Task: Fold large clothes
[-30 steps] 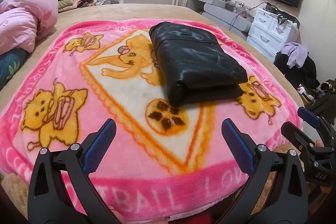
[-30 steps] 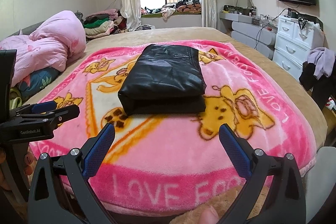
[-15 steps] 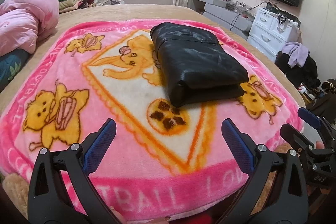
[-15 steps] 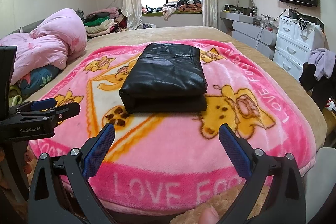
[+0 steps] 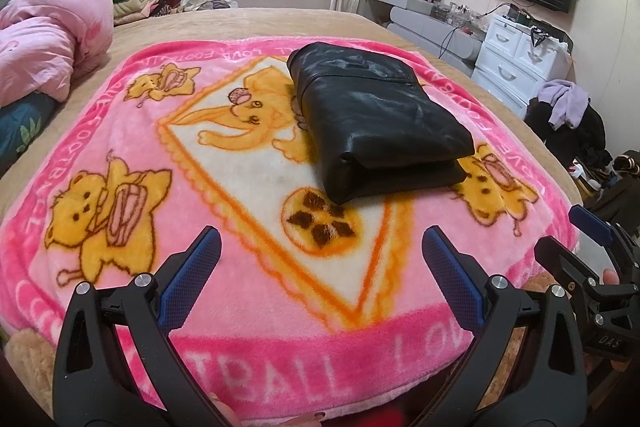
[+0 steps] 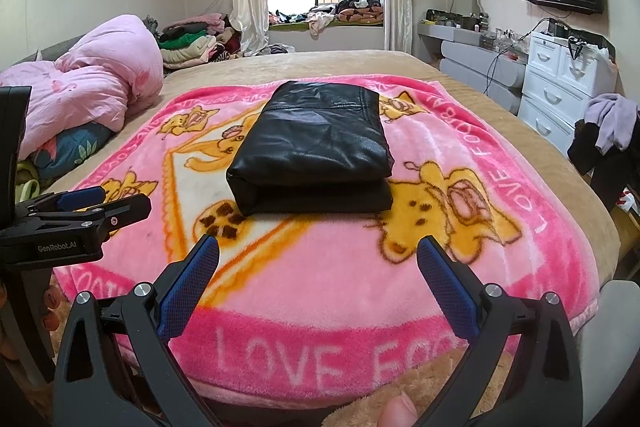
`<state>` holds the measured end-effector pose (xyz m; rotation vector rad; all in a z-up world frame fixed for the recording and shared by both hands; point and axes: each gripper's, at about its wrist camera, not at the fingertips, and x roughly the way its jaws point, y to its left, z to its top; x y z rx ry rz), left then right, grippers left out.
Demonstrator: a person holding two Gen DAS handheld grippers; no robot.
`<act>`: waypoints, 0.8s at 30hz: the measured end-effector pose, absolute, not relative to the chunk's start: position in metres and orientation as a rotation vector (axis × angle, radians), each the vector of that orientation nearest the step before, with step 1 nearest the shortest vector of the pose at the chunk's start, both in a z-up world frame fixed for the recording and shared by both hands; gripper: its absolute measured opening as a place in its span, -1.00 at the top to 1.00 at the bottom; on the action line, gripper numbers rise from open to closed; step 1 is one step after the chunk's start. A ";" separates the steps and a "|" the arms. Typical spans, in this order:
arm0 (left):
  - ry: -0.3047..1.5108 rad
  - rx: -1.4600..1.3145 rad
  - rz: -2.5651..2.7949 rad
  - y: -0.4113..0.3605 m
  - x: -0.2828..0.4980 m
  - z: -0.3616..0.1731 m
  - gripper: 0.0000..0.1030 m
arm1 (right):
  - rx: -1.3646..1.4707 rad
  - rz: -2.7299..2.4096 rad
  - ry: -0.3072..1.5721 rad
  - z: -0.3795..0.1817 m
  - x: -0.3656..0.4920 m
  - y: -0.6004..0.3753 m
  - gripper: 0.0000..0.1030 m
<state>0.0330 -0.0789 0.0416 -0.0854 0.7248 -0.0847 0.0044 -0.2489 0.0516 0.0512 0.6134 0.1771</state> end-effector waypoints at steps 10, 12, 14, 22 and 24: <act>0.724 -0.083 -0.078 -0.079 0.033 0.041 -0.83 | 0.049 0.175 0.613 0.052 0.004 -0.249 -0.91; 0.725 -0.083 -0.077 -0.079 0.033 0.041 -0.83 | 0.047 0.174 0.613 0.051 0.003 -0.250 -0.91; 0.725 -0.083 -0.075 -0.079 0.033 0.041 -0.83 | 0.047 0.173 0.615 0.051 0.003 -0.251 -0.91; 0.726 -0.081 -0.075 -0.079 0.032 0.041 -0.83 | 0.048 0.174 0.614 0.052 0.004 -0.249 -0.91; 0.726 -0.081 -0.075 -0.079 0.032 0.041 -0.83 | 0.048 0.175 0.614 0.052 0.004 -0.249 -0.91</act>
